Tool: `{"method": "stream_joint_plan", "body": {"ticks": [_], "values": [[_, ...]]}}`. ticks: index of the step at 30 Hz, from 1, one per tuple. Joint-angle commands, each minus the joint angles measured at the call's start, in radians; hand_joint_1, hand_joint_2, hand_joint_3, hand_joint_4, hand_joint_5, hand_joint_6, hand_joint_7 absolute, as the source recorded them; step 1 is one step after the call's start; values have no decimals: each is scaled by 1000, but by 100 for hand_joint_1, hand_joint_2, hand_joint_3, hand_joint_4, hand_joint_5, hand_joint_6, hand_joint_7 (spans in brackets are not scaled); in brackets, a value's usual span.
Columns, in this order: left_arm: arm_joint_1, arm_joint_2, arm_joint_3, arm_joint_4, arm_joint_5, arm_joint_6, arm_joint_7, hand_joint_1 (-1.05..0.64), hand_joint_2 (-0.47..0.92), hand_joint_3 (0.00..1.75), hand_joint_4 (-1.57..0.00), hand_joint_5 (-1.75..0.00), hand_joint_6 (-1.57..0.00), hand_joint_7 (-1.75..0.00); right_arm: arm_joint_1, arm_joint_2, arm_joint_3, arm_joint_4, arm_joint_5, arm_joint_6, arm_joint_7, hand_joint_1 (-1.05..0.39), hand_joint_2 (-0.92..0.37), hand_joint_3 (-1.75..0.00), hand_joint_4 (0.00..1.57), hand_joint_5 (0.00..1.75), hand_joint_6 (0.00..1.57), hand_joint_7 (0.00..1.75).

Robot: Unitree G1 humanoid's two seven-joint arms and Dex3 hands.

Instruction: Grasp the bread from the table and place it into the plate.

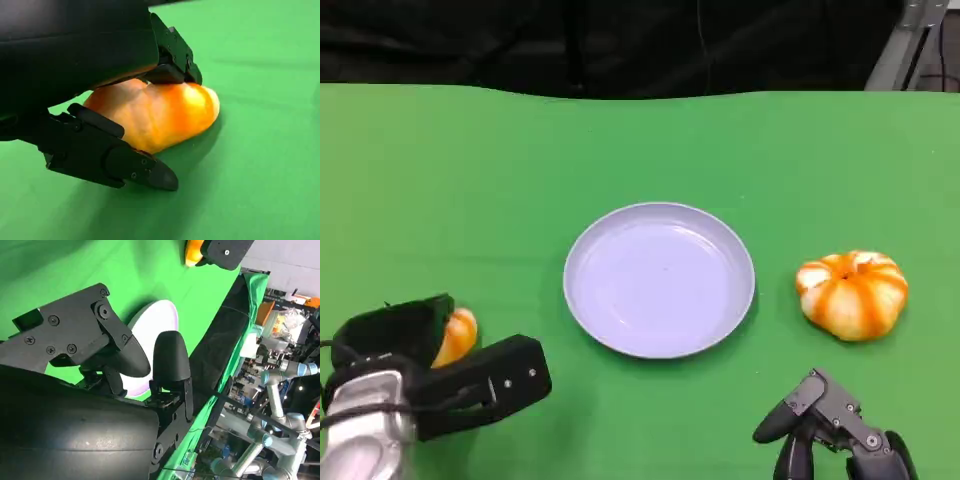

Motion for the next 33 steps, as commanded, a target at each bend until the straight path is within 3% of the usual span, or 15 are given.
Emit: {"method": "stream_joint_plan", "body": {"ticks": [1, 2, 3, 5, 8, 12, 17, 25, 33], "values": [[50, 30, 25, 66, -76, -233, 352, -22, 79, 27, -91, -132, -100, -85, 6, -4, 0, -12, 8, 4, -2, -24, -68, -143, 76, 175, 45, 175], [52, 31, 26, 81, -83, -287, 440, -20, 57, 84, -98, -157, -91, -138, 6, -4, 0, -12, 8, 5, -2, -24, -68, -143, 76, 175, 45, 175], [50, 32, 23, 94, -88, -321, 495, -18, 47, 108, -100, -166, -87, -156, 5, -3, 0, -12, 7, 5, -3, -24, -68, -143, 76, 175, 44, 175], [42, 41, 11, 121, -84, -395, 600, -14, 32, 132, -102, -173, -84, -171, 2, -4, -2, -7, 1, 0, -7, -23, -68, -143, 76, 175, 44, 175], [28, 56, -15, 145, -51, -486, 771, -13, 22, 146, -103, -174, -83, -174, 1, -4, -1, -4, -1, -3, -11, -23, -68, -143, 77, 175, 44, 175], [13, 60, -48, 108, -31, -585, 895, -11, 16, 162, -106, -175, -86, -175, 3, -3, 2, -6, 4, -3, -10, -23, -69, -143, 77, 175, 44, 175], [-21, 47, -81, 22, -30, -652, 879, -9, 9, 174, -109, -175, -88, -175, 7, -4, 2, -5, -2, -8, -15, -23, -69, -143, 78, 175, 44, 175], [-132, -22, -141, 42, -45, -690, 786, -6, 3, 172, -109, -175, -91, -172, 23, -8, 19, -14, 37, -8, 11, -23, -68, -143, 75, 175, 45, 175], [-329, -119, -209, 233, -51, -703, 714, -10, 7, 167, -106, -175, -87, -173, 28, -11, 20, -17, 41, -7, 16, -23, -68, -144, 73, 175, 43, 175]]}}
